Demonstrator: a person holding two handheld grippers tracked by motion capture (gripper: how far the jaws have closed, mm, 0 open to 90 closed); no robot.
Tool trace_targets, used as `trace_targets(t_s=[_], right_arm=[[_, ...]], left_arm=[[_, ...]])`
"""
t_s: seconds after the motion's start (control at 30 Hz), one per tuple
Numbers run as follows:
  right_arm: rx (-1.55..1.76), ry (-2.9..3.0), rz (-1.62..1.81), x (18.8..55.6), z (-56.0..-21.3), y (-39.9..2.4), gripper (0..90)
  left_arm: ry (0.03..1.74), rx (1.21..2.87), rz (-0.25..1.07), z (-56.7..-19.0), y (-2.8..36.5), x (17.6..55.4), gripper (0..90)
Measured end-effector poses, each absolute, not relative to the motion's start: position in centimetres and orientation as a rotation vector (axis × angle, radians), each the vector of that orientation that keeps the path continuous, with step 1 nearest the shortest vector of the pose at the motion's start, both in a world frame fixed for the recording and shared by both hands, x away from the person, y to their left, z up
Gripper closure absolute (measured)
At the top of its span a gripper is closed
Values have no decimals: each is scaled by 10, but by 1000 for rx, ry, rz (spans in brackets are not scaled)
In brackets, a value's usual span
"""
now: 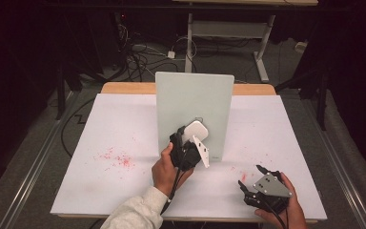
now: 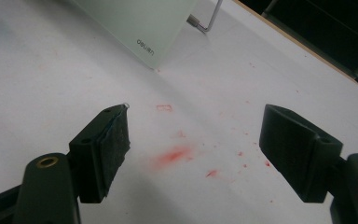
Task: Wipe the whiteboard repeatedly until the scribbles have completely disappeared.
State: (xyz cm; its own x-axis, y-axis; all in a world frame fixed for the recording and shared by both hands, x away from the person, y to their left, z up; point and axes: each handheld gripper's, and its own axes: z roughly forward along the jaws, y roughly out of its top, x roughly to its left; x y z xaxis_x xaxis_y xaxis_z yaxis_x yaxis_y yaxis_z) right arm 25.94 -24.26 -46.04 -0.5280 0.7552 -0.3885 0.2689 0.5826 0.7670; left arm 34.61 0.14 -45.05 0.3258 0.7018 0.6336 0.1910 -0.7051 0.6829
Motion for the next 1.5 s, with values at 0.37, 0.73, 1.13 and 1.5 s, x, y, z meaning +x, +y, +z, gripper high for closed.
trace_targets(t_s=[0.37, 0.73, 1.13, 1.5], right_arm=[[811, 2083, 842, 259, -461, -241, 245], [810, 2092, 842, 258, -462, -241, 245], [811, 2097, 838, 258, -462, -240, 245], [797, 2116, 831, 259, -464, -239, 245]], left_arm=[[847, 2064, 1347, -428, 10, 356, 287], [822, 2138, 1371, -465, 6, 343, 288], [829, 2182, 1381, -473, 10, 340, 287], [825, 2130, 1355, -423, 7, 358, 287]])
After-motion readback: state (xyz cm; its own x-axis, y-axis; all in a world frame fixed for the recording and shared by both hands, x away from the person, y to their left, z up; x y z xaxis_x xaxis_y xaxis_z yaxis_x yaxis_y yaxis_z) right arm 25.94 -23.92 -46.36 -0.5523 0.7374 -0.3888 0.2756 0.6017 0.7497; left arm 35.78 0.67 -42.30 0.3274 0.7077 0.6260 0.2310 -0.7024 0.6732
